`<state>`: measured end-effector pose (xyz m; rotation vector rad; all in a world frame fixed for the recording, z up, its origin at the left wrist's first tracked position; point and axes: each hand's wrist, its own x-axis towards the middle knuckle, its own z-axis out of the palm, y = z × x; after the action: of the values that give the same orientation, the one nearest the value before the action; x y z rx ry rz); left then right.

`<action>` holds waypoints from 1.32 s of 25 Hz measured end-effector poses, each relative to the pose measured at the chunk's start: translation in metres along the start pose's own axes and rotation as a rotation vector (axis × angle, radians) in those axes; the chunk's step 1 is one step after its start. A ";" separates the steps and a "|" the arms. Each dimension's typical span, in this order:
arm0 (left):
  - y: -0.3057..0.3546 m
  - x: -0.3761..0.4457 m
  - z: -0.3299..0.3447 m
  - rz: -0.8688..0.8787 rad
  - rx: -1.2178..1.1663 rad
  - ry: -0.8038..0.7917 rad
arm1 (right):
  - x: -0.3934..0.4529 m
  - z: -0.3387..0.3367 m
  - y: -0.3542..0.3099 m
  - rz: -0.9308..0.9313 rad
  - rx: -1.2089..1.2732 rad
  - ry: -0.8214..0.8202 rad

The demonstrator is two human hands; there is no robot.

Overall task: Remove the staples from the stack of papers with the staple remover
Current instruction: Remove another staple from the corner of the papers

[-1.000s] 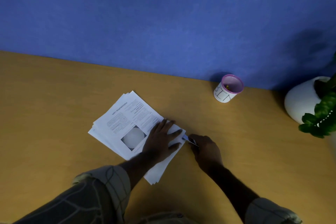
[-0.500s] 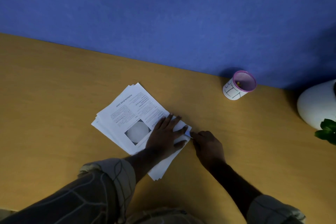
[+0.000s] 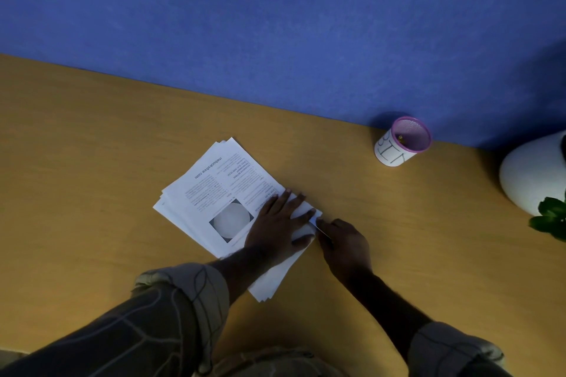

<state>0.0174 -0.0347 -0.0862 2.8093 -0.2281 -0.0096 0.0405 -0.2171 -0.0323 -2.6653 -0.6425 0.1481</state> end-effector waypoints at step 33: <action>0.000 -0.001 0.000 0.006 0.000 -0.002 | 0.014 -0.017 0.008 -0.238 -0.121 -0.028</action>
<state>0.0169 -0.0344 -0.0858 2.8091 -0.2365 -0.0115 0.0593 -0.2238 -0.0203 -2.6771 -1.0007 0.0828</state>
